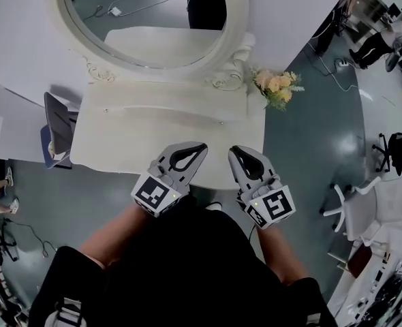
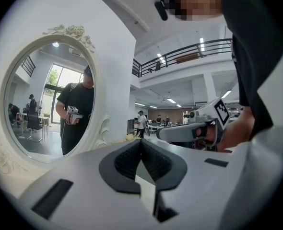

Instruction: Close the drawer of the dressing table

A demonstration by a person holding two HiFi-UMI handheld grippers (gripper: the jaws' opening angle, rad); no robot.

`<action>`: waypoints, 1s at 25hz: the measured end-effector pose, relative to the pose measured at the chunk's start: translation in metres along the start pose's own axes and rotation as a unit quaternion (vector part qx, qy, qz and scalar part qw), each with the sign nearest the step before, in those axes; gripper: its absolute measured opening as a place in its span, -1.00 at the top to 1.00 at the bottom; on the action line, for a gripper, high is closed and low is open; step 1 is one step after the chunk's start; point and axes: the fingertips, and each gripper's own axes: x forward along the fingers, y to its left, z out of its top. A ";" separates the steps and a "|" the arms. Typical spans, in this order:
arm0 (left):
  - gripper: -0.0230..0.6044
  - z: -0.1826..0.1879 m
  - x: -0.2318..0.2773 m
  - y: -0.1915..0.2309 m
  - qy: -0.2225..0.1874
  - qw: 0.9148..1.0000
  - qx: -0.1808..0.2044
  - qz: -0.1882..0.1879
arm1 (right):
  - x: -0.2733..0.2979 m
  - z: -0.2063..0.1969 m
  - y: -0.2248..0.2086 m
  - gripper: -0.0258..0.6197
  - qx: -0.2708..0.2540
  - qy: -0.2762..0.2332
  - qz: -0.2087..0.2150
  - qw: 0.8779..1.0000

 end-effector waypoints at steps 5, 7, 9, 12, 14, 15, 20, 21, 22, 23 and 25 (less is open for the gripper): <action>0.95 0.020 -0.004 -0.009 -0.013 1.000 0.000 -0.006 | -0.010 0.025 0.011 0.91 -0.022 -0.030 0.003 0.999; 0.95 0.026 -0.004 -0.012 -0.009 1.000 -0.001 -0.003 | -0.016 0.031 0.013 0.91 -0.031 -0.033 0.001 0.999; 0.95 0.031 -0.003 -0.015 -0.002 1.000 -0.001 -0.001 | -0.021 0.033 0.014 0.91 -0.039 -0.033 -0.001 0.999; 0.95 0.035 -0.001 -0.018 -0.005 1.000 -0.002 -0.008 | -0.022 0.033 0.016 0.91 -0.047 -0.032 0.000 0.998; 0.95 0.036 0.000 -0.018 -0.007 1.000 -0.001 -0.012 | -0.022 0.032 0.016 0.91 -0.044 -0.031 -0.002 0.999; 0.95 0.036 0.000 -0.019 -0.011 1.000 0.000 -0.017 | -0.022 0.031 0.016 0.91 -0.043 -0.029 -0.003 0.999; 0.95 0.033 0.001 -0.025 -0.013 0.999 0.004 -0.034 | -0.024 0.030 0.015 0.91 -0.044 -0.023 -0.009 0.999; 0.95 0.033 0.001 -0.026 -0.012 0.999 0.004 -0.037 | -0.025 0.030 0.014 0.91 -0.044 -0.022 -0.010 0.999; 0.95 0.033 0.002 -0.026 -0.011 0.999 0.003 -0.038 | -0.025 0.030 0.014 0.91 -0.044 -0.021 -0.011 0.999; 0.95 0.032 0.003 -0.025 -0.008 0.999 0.002 -0.038 | -0.025 0.029 0.014 0.91 -0.043 -0.020 -0.011 0.999; 0.95 0.031 0.004 -0.024 -0.007 0.999 0.002 -0.038 | -0.026 0.028 0.013 0.91 -0.041 -0.018 -0.013 0.999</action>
